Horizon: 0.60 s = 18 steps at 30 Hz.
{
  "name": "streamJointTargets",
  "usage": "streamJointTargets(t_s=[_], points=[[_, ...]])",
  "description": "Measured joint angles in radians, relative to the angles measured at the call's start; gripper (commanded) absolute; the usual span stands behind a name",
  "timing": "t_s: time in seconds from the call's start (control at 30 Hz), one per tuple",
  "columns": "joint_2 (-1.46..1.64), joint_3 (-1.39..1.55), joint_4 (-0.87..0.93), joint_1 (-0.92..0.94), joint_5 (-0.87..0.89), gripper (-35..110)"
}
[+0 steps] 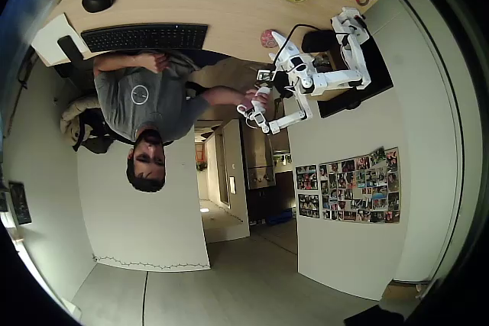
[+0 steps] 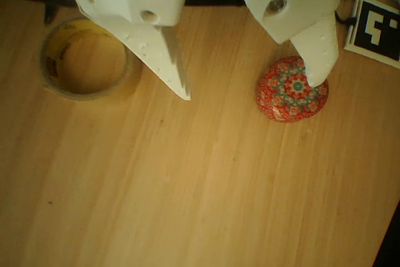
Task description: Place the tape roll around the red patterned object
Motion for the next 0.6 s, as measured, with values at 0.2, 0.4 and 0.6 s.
streamJointTargets(t_s=[0.2,0.4,0.6], points=[[0.103,0.044,0.029,0.0,0.017,46],[0.219,0.127,0.057,0.083,0.017,47],[0.241,0.264,0.031,0.201,0.049,49]])
